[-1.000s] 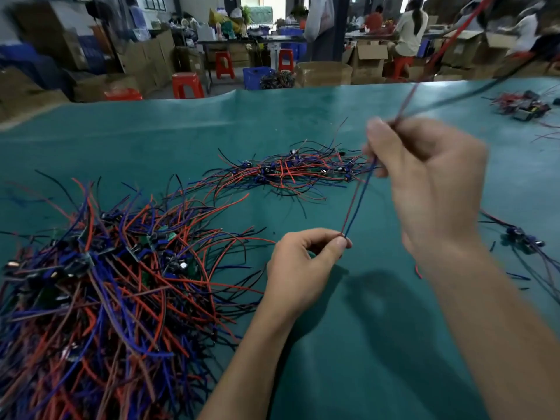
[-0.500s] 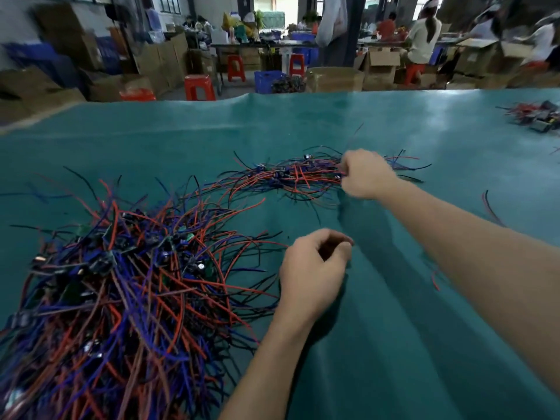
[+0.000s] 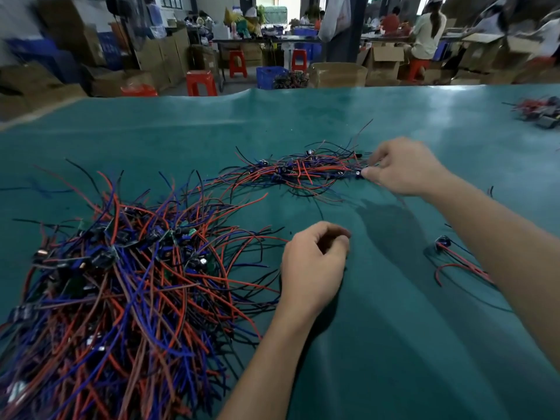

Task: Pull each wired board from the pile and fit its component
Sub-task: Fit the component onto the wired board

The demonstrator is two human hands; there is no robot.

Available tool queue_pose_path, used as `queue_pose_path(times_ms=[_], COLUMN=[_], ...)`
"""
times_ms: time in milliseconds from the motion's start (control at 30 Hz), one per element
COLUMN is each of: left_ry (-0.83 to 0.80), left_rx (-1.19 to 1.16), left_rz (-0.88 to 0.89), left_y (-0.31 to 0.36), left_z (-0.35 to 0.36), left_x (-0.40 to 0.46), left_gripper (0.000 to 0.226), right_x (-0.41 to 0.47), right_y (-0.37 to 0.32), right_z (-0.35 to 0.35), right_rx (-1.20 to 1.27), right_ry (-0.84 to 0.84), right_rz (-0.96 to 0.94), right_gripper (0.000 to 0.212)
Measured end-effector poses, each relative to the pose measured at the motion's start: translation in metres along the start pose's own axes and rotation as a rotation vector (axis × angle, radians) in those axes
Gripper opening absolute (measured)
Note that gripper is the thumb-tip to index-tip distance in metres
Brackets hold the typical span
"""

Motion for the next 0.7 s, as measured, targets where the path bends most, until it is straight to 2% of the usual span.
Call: queue_pose_path(times_ms=[33, 100, 200, 367, 533, 700], left_ry=[-0.002, -0.001, -0.002, 0.000, 0.073, 0.062], left_rx=[-0.018, -0.058, -0.083, -0.028, 0.088, 0.097], left_rz=[0.007, 0.032, 0.068, 0.067, 0.035, 0.021], left_y=[0.001, 0.005, 0.012, 0.015, 0.011, 0.007], left_z=[0.000, 0.000, 0.000, -0.003, -0.010, -0.008], left_x=[0.000, 0.000, -0.001, -0.003, -0.003, -0.002], left_gripper=[0.018, 0.022, 0.034, 0.047, 0.047, 0.041], right_x=[-0.012, -0.038, -0.071, -0.110, -0.111, -0.099], right_y=[-0.002, -0.007, -0.024, -0.032, -0.033, -0.014], right_z=[-0.016, -0.032, 0.001, 0.062, 0.076, 0.097], right_rx=[0.098, 0.343, 0.611, 0.789, 0.850, 1.153], right_ry=[0.064, 0.156, 0.085, 0.154, 0.017, -0.002], right_rz=[0.000, -0.010, -0.053, -0.078, -0.209, -0.028], right_gripper=[0.015, 0.021, 0.018, 0.010, 0.015, 0.015])
Point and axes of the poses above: each hand's wrist, its own x-axis towards the middle knuckle, its own z-axis out of the palm, y = z × x, the point moved 10 cm from there along x, towards the middle knuckle, and after that the axes turned 15 degrees about -y, right-handed, at the moved point
